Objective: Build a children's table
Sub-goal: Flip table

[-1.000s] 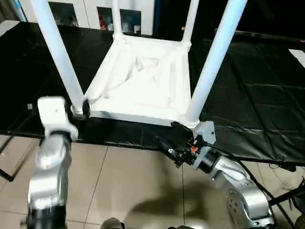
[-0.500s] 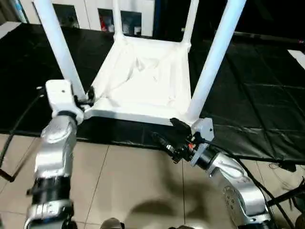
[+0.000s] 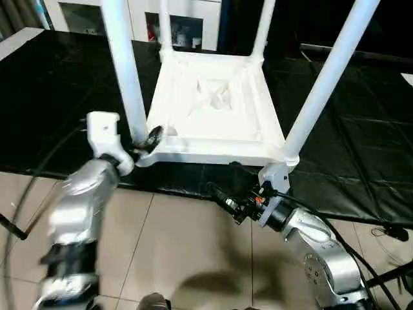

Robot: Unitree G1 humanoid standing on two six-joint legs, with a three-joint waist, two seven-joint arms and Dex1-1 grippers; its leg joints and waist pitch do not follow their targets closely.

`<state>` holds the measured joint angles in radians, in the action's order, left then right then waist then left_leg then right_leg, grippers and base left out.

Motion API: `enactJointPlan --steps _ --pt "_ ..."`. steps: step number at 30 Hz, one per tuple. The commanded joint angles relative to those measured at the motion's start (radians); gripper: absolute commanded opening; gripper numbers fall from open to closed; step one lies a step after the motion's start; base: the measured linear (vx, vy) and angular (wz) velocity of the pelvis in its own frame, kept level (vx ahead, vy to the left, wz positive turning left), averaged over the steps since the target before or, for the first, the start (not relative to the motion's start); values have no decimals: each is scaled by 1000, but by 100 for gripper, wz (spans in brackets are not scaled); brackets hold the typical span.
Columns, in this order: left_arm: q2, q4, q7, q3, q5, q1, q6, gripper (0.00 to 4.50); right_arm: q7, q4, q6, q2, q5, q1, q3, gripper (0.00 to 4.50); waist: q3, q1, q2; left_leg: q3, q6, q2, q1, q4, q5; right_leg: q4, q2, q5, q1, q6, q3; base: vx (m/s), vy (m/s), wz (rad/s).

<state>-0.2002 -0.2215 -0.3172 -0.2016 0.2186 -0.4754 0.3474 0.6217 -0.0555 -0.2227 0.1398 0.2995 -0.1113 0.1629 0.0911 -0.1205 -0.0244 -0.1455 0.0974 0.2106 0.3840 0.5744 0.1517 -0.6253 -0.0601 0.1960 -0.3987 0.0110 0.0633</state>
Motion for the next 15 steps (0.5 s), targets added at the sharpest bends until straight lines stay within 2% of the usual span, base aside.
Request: enactJointPlan --steps 1,4,6,9,11,12,15 --pt "18 -24 29 12 -17 -19 -7 404 8 6 7 6 0 -3 -8 450 -75 4 11 -6 -1 14 -14 -65 248 87 -69 202 46 131 -48 0 0 0" --pt "30 -60 76 10 -35 -40 -24 363 9 4 5 10 -1 -4 -8 450 -76 5 11 -7 -5 14 -13 -64 239 87 -68 189 46 131 -48 0 0 0" --pt "35 -69 107 -2 -32 -49 -33 358 6 -4 0 16 -1 -1 -9 450 -76 9 20 -4 -1 13 -12 -63 236 83 -66 157 47 137 -47 0 0 0" --pt "44 -70 142 -20 -27 -49 -46 325 4 -15 -6 23 2 5 -12 450 -78 12 15 -5 -8 12 -10 -60 216 80 -65 107 51 153 -46 0 0 0" --pt "62 -37 156 -27 -19 -28 -38 316 14 -33 -17 31 13 19 -12 450 -77 15 17 -6 -13 12 -10 -59 212 79 -64 90 52 161 -46 0 0 0" --pt "64 -34 156 -27 -18 -26 -38 316 15 -34 -18 31 14 20 -12 450 -77 15 17 -6 -13 12 -10 -59 212 79 -64 90 52 161 -46 0 0 0" --pt "76 -16 165 -23 -19 -10 -32 273 40 -50 -33 38 34 29 -3 450 -76 15 15 -7 -23 14 -11 -60 218 80 -64 98 51 167 -46 0 0 0"
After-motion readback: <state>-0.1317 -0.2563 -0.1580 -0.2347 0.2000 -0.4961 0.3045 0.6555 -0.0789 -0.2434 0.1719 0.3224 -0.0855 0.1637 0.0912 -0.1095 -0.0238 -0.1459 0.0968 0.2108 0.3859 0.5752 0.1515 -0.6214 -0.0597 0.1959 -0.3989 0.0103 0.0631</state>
